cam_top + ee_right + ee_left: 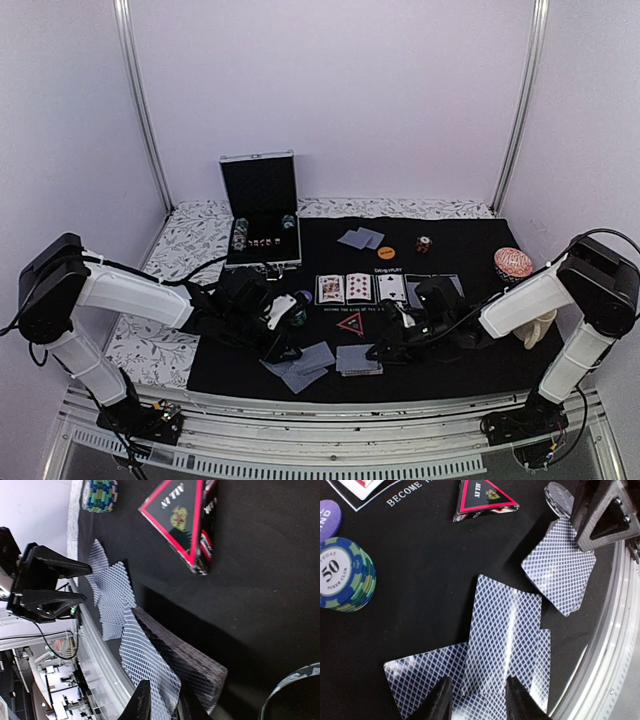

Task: Distribute texas hold em gaming equipment
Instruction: Place the poker card in the face-down deck piles.

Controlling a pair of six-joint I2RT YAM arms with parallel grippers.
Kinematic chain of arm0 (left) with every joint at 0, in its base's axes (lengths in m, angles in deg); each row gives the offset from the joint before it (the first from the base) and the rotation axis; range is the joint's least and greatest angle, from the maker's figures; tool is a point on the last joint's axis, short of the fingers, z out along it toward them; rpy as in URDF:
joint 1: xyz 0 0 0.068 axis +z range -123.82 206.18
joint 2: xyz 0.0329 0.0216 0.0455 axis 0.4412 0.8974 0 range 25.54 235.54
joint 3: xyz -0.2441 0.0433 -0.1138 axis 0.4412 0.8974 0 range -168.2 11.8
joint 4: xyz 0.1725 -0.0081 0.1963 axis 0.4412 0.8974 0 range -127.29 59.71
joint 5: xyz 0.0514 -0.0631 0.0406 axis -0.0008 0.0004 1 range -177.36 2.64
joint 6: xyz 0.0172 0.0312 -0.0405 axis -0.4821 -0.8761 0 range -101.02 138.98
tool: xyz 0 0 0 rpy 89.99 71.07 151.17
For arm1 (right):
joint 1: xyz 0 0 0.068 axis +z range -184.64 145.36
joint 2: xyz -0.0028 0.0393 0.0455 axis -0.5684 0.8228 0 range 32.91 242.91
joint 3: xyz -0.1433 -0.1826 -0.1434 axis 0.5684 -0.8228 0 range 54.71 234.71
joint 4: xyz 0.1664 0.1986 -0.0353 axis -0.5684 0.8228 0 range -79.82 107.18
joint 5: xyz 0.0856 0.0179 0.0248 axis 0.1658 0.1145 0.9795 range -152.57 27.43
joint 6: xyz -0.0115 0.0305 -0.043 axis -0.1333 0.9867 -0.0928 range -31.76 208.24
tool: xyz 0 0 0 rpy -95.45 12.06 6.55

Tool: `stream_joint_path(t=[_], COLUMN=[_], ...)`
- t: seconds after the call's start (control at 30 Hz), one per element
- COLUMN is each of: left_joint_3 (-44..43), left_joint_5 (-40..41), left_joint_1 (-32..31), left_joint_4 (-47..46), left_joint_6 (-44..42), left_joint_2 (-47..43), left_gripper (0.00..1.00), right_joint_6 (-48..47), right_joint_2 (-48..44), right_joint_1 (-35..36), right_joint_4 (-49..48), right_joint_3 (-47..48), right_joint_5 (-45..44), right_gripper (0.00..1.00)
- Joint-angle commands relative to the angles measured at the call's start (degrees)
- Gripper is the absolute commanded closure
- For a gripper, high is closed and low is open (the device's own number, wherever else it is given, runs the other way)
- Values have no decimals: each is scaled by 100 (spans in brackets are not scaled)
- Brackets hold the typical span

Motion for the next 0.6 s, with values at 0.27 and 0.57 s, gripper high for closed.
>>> stream_joint_path(t=[0.27,0.57], left_joint_3=[-135,-113], left_joint_5=[-169,-175], left_joint_1=[46,67], left_joint_4=[271,249], left_joint_6=[-118,-173], left_joint_2=[-67,-171], left_gripper=[62,65], right_joint_6=[-1128,-3146], right_joint_2=[-663,358], right_joint_1=[67,686], right_joint_4=[3047,3023], right_joint_3=[1203,3078], right_joint_5=[-1656,-785], right_gripper=[69,64])
